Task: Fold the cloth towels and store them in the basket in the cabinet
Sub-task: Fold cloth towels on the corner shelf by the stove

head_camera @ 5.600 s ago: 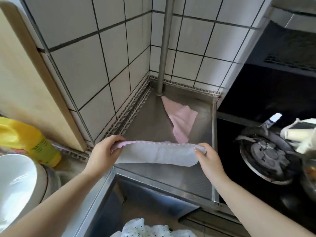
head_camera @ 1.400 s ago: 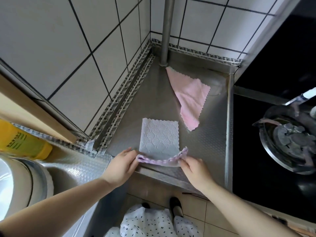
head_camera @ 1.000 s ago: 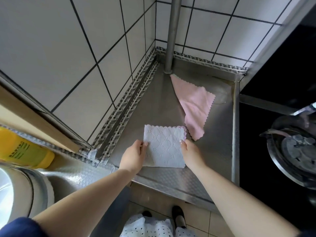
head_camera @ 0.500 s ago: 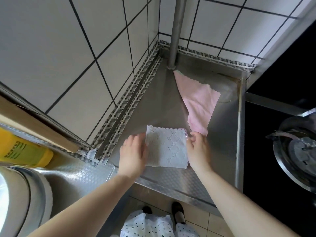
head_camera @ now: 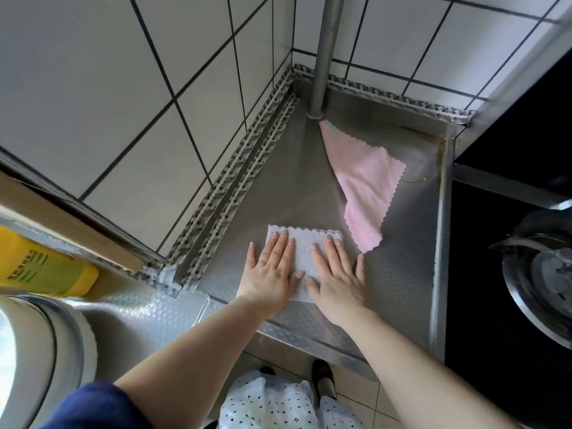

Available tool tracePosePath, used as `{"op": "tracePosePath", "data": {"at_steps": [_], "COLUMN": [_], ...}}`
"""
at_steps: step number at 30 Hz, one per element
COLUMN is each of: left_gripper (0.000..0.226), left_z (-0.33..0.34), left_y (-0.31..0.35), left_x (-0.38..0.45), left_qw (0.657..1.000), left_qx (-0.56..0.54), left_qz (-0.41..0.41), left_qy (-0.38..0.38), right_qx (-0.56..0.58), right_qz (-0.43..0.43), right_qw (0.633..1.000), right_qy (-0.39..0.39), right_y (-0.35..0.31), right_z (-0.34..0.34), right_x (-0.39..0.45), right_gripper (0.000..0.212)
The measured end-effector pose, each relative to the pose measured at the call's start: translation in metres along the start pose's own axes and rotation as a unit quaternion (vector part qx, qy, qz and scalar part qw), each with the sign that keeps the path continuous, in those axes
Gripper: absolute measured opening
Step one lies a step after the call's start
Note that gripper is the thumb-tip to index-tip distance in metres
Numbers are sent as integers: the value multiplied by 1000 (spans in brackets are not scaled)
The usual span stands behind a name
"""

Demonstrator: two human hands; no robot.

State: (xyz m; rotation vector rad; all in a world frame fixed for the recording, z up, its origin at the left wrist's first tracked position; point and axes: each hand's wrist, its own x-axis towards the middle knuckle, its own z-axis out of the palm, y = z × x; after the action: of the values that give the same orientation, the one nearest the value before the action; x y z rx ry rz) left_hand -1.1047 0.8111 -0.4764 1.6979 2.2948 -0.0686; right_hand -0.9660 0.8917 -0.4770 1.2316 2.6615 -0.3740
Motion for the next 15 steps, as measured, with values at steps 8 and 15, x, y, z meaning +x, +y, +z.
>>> {"op": "tracePosePath", "data": {"at_steps": [8,15], "left_gripper": [66,62], "left_z": [5,1], "left_y": [-24,-29], "left_x": [-36,-46], "left_qw": [990,971], "left_qx": [-90,-163], "left_qz": [-56,-108], "left_qy": [97,135], "right_qx": [85,125], "right_qz": [54,27], "right_qw": [987,991], "right_qy": [125,49], "right_y": [13,-26], "right_z": [-6,-13], "right_x": [-29,-30], "right_gripper": [50,47]}}
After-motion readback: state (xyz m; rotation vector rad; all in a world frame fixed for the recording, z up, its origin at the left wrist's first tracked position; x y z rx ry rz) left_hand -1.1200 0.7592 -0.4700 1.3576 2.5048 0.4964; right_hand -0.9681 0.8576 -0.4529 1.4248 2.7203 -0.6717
